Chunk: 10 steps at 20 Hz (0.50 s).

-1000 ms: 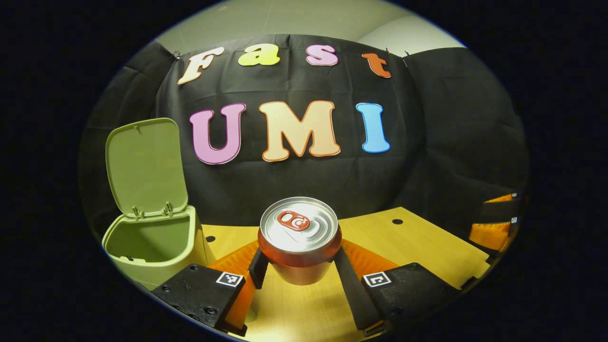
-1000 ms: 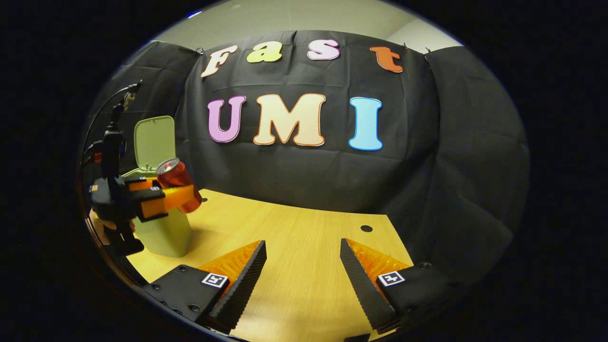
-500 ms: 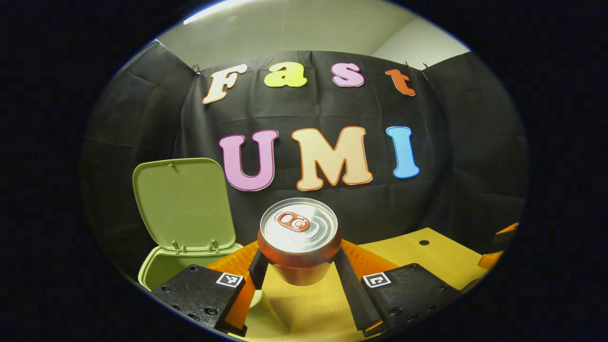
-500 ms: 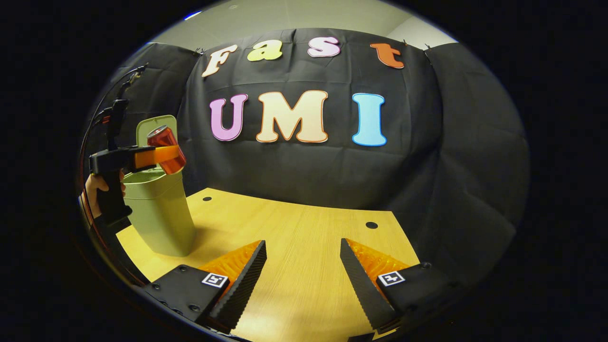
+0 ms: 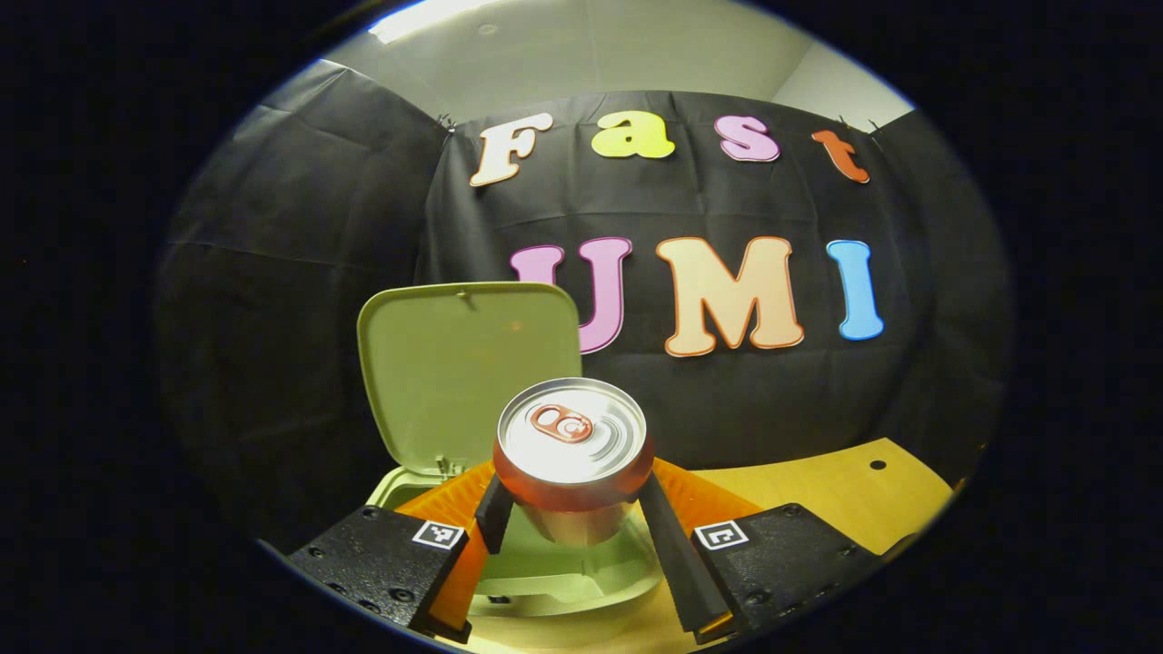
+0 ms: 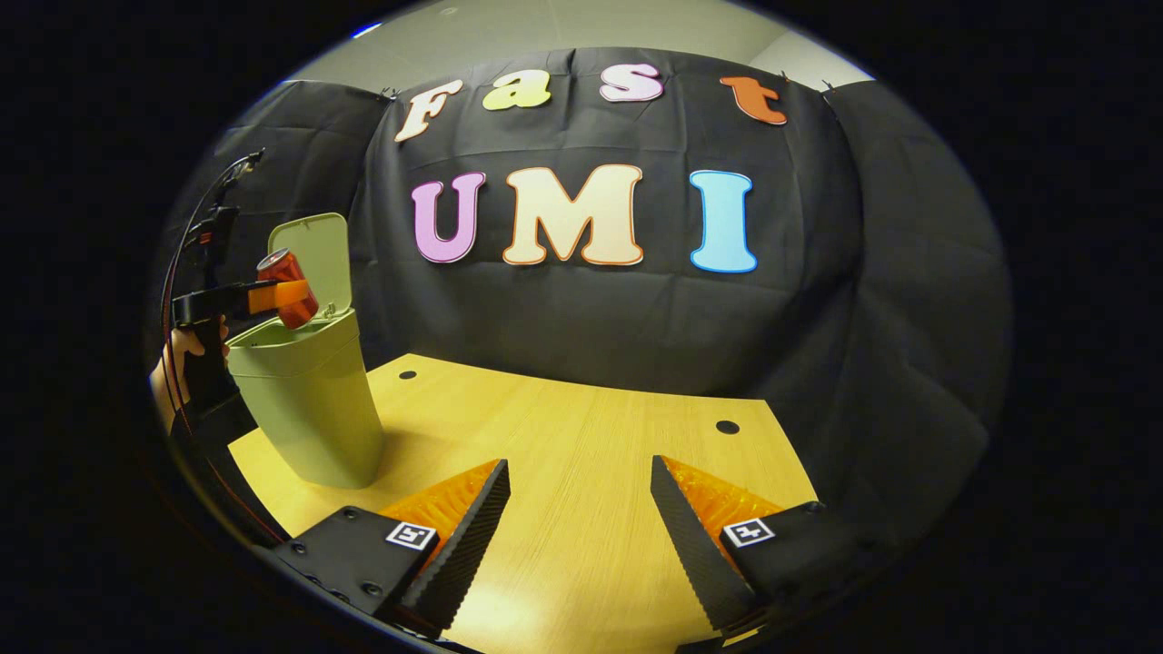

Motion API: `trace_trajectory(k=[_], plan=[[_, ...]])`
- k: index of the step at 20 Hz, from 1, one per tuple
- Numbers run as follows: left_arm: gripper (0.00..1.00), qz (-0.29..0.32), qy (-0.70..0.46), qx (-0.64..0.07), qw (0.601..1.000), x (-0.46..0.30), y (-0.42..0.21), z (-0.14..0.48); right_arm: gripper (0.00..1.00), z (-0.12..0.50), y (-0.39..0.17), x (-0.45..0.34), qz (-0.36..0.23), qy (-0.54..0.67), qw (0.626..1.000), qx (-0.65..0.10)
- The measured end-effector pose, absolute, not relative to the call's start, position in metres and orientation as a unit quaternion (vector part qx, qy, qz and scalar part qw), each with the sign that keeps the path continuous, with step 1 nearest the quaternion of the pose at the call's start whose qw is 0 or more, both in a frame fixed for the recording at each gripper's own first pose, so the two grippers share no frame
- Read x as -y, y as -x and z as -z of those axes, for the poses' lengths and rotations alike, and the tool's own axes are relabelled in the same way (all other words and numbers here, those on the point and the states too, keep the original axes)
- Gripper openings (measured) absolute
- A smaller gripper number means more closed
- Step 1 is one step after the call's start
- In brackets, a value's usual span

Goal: Press the lid of the desktop garbage bin to open it, pick up the crumpled paper on the desktop and throw it into the bin, then pick up the pop can on the desktop and drop it into the bin, and finally close the garbage bin lid.

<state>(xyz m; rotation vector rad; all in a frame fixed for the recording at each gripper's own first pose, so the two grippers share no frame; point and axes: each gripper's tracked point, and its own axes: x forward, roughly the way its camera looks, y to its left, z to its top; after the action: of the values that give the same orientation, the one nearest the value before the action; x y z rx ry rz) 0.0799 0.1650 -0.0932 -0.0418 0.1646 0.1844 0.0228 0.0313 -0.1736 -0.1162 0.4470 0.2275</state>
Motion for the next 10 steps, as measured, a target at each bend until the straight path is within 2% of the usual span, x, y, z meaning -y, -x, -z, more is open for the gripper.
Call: trace_trajectory(k=[4, 6, 8, 9, 10], plan=[[0.77, -0.117, 0.027, -0.099, 0.988, -0.187, -0.072, 0.112, 0.99, 0.175, -0.025, -0.042, -0.123, 0.063, 0.965, -0.224], [0.8, -0.135, 0.018, -0.09, 0.987, -0.199, -0.069, 0.106, 0.99, 0.174, -0.025, -0.045, -0.125, 0.066, 0.964, -0.223], [0.84, -0.139, 0.004, -0.073, 0.988, -0.205, -0.069, 0.092, 0.98, 0.175, -0.025, -0.048, -0.126, 0.07, 0.964, -0.224], [0.94, -0.137, 0.002, -0.068, 0.988, -0.205, -0.07, 0.085, 0.99, 0.175, -0.026, -0.048, -0.125, 0.07, 0.964, -0.224], [0.97, -0.135, 0.002, -0.061, 0.989, -0.207, -0.07, 0.075, 0.99, 0.174, -0.026, -0.048, -0.125, 0.07, 0.964, -0.223]])
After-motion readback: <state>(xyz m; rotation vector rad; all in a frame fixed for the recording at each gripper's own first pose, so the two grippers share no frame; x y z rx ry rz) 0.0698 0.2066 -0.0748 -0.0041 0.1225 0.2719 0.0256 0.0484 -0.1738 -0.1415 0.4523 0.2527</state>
